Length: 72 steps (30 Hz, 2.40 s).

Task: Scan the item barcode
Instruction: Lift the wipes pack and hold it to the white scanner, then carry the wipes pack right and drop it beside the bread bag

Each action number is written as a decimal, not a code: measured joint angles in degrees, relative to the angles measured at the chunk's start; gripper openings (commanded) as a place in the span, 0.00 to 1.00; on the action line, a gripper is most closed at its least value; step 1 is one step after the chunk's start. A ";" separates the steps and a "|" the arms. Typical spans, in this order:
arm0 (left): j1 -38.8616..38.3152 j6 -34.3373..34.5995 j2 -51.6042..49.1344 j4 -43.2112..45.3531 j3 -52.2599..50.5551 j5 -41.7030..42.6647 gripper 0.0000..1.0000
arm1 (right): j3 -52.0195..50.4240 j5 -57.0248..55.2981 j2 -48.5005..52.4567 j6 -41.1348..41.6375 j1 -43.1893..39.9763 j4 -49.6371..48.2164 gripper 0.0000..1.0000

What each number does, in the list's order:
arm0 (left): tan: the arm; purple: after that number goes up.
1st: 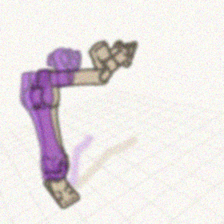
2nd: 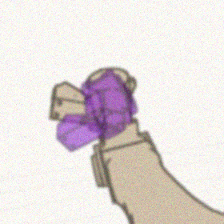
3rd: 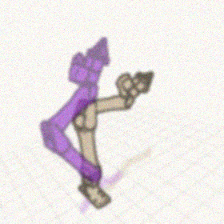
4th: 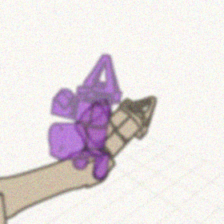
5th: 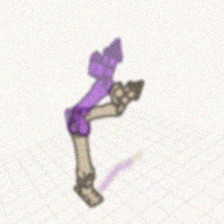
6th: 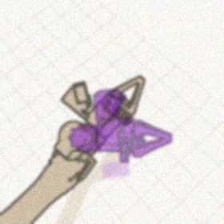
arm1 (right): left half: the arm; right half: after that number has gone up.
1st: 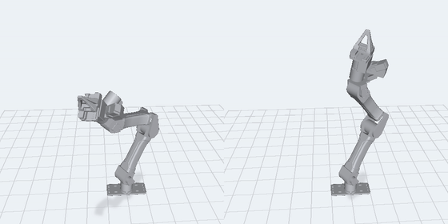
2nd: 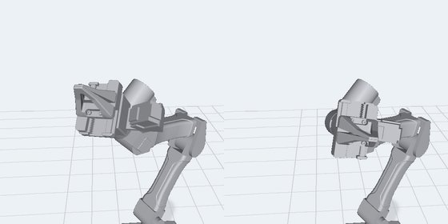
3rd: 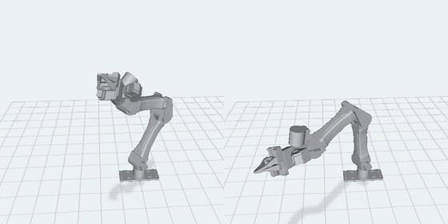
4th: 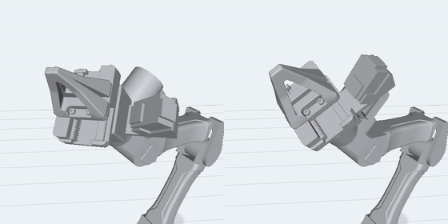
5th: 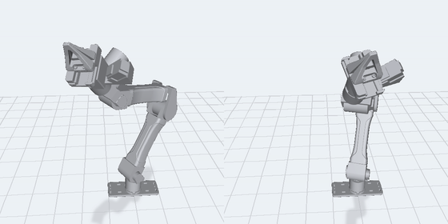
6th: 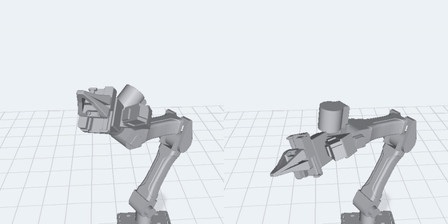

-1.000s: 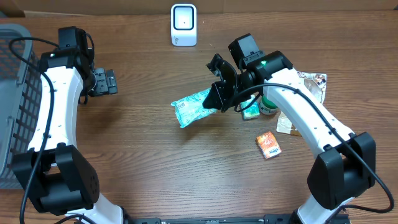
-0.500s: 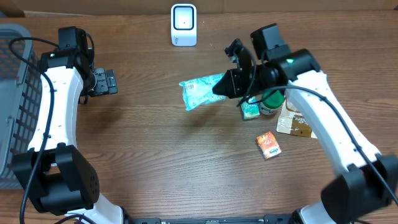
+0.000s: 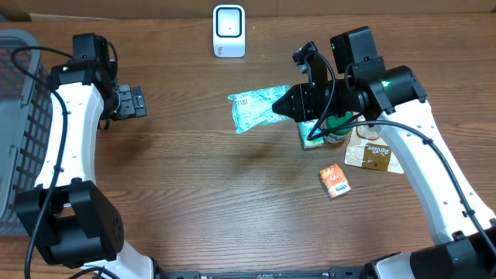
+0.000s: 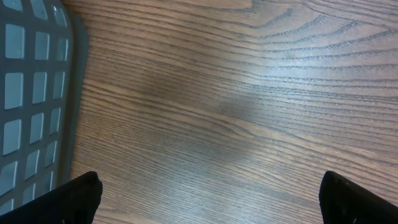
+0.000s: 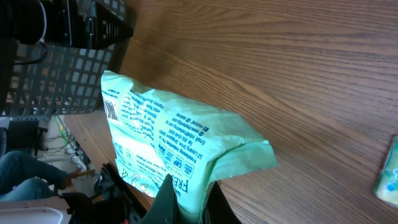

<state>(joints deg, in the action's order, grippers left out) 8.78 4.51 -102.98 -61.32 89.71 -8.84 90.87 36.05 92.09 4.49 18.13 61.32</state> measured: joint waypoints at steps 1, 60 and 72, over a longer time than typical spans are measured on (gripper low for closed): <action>0.00 0.00 0.00 0.02 0.00 0.00 1.00 | 0.00 -0.39 0.00 -0.02 0.00 0.04 0.04; 0.00 0.00 0.00 0.02 0.00 0.00 1.00 | -0.09 -52.76 45.77 -75.19 11.61 -110.99 0.04; 0.00 0.00 0.00 0.04 0.00 -0.02 1.00 | 0.02 -53.44 38.27 -63.34 11.58 -90.12 0.04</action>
<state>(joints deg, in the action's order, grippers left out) 8.78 4.51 -102.98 -61.28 89.71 -8.86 90.89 -17.39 130.37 -58.85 29.71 -28.80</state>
